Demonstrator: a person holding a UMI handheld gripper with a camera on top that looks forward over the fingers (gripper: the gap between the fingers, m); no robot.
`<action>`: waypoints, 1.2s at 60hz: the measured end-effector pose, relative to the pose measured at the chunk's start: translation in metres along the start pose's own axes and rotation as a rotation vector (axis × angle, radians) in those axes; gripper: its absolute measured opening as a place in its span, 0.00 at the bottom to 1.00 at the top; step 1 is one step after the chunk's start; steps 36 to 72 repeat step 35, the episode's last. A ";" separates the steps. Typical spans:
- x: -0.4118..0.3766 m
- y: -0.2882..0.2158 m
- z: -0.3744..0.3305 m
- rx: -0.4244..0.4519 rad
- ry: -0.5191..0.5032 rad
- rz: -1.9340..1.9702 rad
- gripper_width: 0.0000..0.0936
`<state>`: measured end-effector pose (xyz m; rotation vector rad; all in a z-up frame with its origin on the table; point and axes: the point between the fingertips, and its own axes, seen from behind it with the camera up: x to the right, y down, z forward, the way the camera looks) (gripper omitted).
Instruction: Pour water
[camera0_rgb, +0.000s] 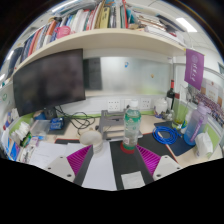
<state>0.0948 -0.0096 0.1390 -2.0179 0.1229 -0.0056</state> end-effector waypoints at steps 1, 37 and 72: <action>-0.006 -0.005 -0.005 0.009 -0.004 0.003 0.91; -0.078 -0.061 -0.072 0.113 0.014 -0.037 0.92; -0.078 -0.061 -0.072 0.113 0.014 -0.037 0.92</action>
